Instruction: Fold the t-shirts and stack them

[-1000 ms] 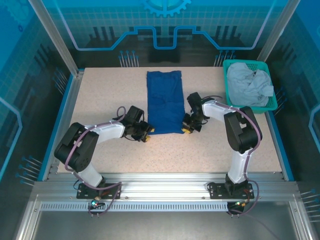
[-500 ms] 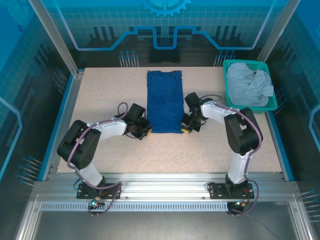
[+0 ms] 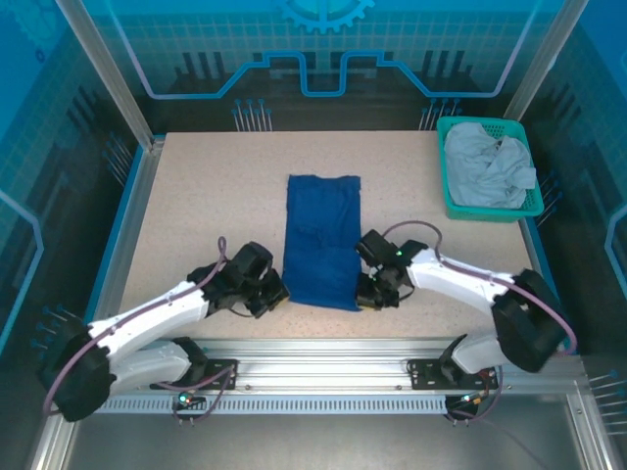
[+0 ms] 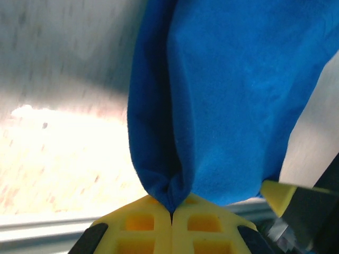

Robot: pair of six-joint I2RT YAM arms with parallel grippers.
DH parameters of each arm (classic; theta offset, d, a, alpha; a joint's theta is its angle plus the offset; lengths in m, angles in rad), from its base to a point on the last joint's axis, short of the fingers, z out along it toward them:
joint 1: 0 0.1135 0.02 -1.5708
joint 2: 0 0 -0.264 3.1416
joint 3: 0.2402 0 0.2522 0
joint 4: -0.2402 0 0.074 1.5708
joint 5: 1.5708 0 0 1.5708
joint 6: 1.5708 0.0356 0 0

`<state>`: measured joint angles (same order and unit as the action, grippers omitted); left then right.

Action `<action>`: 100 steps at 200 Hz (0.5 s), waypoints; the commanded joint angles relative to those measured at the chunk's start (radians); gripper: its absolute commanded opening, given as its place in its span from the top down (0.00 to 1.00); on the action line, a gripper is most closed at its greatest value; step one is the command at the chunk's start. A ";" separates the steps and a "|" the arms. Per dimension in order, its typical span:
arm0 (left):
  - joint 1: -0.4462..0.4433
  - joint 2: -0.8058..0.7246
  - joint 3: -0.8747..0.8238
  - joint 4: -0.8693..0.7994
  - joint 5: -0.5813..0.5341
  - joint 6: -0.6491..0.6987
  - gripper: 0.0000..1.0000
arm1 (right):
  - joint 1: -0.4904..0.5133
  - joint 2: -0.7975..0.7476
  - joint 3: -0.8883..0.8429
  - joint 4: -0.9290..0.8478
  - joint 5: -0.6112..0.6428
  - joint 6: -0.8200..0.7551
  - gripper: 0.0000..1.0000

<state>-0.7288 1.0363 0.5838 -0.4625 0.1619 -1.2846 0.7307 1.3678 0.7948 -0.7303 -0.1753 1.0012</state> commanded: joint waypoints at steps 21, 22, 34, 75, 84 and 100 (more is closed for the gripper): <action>-0.197 -0.210 -0.043 -0.196 0.026 -0.093 1.00 | 0.109 -0.198 -0.075 -0.210 -0.119 0.106 1.00; -0.201 -0.214 -0.042 -0.198 0.024 -0.095 1.00 | 0.110 -0.202 -0.076 -0.213 -0.120 0.108 1.00; -0.252 -0.256 -0.019 -0.230 0.000 -0.113 1.00 | 0.125 -0.264 -0.076 -0.258 -0.126 0.130 1.00; -0.297 -0.306 0.149 -0.287 -0.141 -0.086 1.00 | 0.115 -0.404 0.048 -0.398 -0.041 0.177 1.00; -0.296 -0.299 0.187 -0.299 -0.180 -0.078 1.00 | 0.107 -0.402 0.093 -0.418 -0.010 0.173 1.00; -0.287 -0.289 0.228 -0.310 -0.240 -0.081 1.00 | 0.081 -0.378 0.168 -0.424 0.024 0.154 1.00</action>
<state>-1.0222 0.7452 0.7368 -0.6891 0.0589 -1.3705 0.8429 0.9749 0.8619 -1.0409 -0.2382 1.1465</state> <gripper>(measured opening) 0.061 0.043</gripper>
